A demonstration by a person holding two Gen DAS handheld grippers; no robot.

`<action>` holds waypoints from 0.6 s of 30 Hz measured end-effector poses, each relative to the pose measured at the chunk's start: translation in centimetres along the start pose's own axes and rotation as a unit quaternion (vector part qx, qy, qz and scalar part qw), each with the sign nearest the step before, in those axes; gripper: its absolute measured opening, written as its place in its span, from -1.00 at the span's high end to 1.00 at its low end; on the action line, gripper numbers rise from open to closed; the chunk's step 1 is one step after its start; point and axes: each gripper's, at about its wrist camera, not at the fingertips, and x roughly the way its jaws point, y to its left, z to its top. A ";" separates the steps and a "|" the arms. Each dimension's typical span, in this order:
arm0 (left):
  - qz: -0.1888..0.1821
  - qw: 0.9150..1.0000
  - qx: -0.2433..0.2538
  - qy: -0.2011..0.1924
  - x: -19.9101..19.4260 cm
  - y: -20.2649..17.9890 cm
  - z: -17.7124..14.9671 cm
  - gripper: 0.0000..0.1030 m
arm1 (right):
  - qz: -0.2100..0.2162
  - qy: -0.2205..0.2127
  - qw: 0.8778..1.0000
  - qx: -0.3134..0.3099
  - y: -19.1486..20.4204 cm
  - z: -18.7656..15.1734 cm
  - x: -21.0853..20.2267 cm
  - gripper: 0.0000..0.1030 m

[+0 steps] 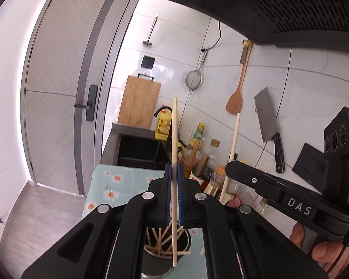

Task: Organize utensils
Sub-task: 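Lift both sticks over the black holder and open both tools to drop them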

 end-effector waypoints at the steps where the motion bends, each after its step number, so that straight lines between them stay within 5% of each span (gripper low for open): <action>1: -0.005 1.000 -0.004 -0.005 0.3 0.2 0.1 0.92 | 0.004 -0.010 1.000 0.005 -0.4 0.1 0.4 0.89; 7: -0.010 1.000 -0.004 -0.027 2.2 0.8 -0.8 0.92 | -0.007 -0.015 1.000 0.001 -1.7 -0.6 3.0 0.88; 18: -0.005 1.000 -0.021 -0.007 5.2 3.1 -3.5 0.89 | -0.002 0.022 1.000 0.004 -3.2 -3.1 6.2 0.88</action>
